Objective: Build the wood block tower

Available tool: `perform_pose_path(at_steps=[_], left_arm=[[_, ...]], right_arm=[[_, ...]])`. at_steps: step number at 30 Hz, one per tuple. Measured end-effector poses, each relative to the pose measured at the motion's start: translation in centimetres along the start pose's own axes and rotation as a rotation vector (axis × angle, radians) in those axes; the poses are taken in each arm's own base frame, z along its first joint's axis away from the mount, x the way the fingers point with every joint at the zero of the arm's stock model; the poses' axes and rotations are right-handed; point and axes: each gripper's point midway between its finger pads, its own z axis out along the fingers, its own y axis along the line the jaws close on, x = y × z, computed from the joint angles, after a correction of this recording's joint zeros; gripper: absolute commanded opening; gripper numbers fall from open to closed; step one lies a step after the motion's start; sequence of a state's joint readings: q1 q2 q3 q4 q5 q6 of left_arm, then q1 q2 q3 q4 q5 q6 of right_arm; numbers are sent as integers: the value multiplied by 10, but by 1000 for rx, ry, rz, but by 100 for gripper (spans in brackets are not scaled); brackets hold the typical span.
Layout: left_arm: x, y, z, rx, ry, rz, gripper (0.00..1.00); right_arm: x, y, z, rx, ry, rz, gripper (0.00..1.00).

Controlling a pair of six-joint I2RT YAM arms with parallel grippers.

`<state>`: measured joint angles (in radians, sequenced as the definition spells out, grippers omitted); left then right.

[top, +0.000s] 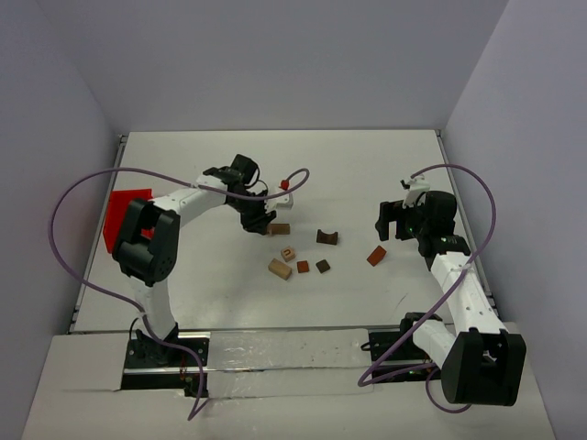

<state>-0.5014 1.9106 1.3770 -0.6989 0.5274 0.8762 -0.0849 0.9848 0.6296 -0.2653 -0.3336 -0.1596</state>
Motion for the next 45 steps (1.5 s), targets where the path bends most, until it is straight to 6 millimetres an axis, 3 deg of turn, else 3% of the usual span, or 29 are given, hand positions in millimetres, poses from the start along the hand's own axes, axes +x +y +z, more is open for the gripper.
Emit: perform_pose_path(at_steps=[10, 20, 45], left_arm=[[-15, 20, 1, -14, -11, 29, 24], [-14, 11, 13, 28, 12, 37, 26], [-17, 15, 22, 33, 40, 71, 34]], right_arm=[[0, 0, 0, 0, 0, -6, 100], [0, 0, 0, 0, 1, -10, 100], [1, -1, 1, -1, 5, -16, 100]])
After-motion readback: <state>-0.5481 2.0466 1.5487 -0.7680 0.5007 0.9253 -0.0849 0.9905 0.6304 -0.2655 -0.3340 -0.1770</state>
